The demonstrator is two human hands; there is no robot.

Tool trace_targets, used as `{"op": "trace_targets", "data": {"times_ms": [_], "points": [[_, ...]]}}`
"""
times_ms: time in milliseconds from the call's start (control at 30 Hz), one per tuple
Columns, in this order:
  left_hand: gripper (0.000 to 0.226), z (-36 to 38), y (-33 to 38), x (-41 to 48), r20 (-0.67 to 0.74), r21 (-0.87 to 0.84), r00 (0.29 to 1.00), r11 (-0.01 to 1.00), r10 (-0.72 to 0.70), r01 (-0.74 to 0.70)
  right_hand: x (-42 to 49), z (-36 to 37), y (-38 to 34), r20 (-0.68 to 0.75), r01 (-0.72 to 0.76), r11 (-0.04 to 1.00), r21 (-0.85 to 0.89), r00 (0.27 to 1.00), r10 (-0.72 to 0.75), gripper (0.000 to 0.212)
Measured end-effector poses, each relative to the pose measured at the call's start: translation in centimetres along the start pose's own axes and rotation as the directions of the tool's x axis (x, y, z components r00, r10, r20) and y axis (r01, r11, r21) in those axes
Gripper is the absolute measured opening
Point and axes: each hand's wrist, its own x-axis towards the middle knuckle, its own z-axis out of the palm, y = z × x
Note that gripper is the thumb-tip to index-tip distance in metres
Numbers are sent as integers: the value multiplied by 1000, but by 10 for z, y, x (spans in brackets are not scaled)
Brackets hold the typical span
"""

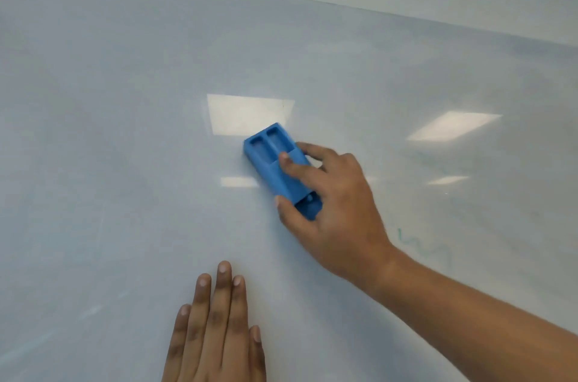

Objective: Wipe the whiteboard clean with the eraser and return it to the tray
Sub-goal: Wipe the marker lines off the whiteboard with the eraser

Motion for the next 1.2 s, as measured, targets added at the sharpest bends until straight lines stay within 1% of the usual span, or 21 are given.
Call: {"op": "trace_targets", "data": {"times_ms": [100, 167, 200, 267, 333, 367, 433, 500, 600, 667, 700, 733, 767, 833, 900, 933, 967, 1000, 1067, 1133, 1200], "points": [[52, -4, 3, -3, -3, -4, 1000, 1000, -12, 12, -20, 1, -12, 151, 194, 981, 21, 969, -195, 49], [54, -7, 3, -2, 3, -14, 1000, 1000, -14, 14, -7, -12, 8, 138, 205, 979, -15, 970, -201, 46], [54, -7, 3, -2, 10, -23, 1000, 1000, -11, 11, 2, -19, 27, 82, 147, 988, -52, 986, -143, 44], [54, -6, 2, -2, 22, -33, 1000, 999, -8, 8, 22, -41, 73, -82, -77, 992, -103, 994, 68, 40], [54, -4, 3, -1, 26, -38, 1000, 999, -9, 10, 34, -69, 119, -215, -318, 946, -61, 930, 299, 39], [54, -3, 5, 0, 22, -41, 1000, 999, -11, 11, 36, -79, 133, -244, -407, 913, -16, 887, 391, 39], [54, -3, 7, 1, 12, -43, 1000, 999, -20, 21, 32, -80, 137, -259, -476, 879, 21, 847, 465, 39], [54, -3, 16, 4, -1, -39, 1000, 999, -7, 7, 23, -69, 119, -247, -388, 922, 12, 892, 379, 39], [57, 0, 47, 10, 6, -27, 997, 997, 75, -75, -8, -53, 79, -74, -113, 993, -29, 991, 110, 41], [59, 5, 67, 16, 18, -40, 997, 996, 75, -74, -21, -53, 70, 58, 90, 994, -62, 995, -87, 40], [59, 8, 74, 17, 21, -43, 997, 997, 68, -67, -19, -58, 77, 95, 157, 984, -80, 984, -149, 39], [58, 13, 80, 19, 23, -43, 998, 997, 62, -61, -12, -65, 94, 81, 168, 980, -107, 984, -160, 39], [57, 16, 80, 17, 29, -35, 998, 998, 53, -52, -3, -71, 113, 19, 113, 985, -132, 994, -112, 39], [54, 22, 79, 13, 35, -8, 998, 999, 44, -43, 17, -93, 160, -159, -120, 982, -146, 983, 96, 39], [52, 27, 74, 9, 20, 26, 998, 998, 51, -52, 28, -111, 195, -250, -381, 923, -55, 900, 357, 38], [52, 31, 72, 10, 7, 47, 998, 997, 63, -64, 29, -114, 203, -270, -451, 892, -18, 861, 430, 38], [52, 34, 72, 10, 4, 69, 997, 995, 71, -71, 27, -111, 201, -278, -482, 876, -14, 843, 460, 38], [53, 36, 72, 11, 1, 95, 997, 992, 78, -78, 23, -106, 190, -282, -471, 882, -15, 848, 448, 37], [55, 37, 73, 13, 6, 113, 997, 991, 75, -75, 9, -88, 155, -238, -307, 952, -1, 924, 298, 36], [55, 36, 72, 12, 10, 83, 997, 994, 74, -74, -17, -65, 108, -94, -27, 1000, -10, 995, 26, 39], [54, 35, 72, 12, 20, 50, 996, 995, 81, -82, -38, -48, 70, 65, 230, 973, 31, 971, -232, 40]]}}
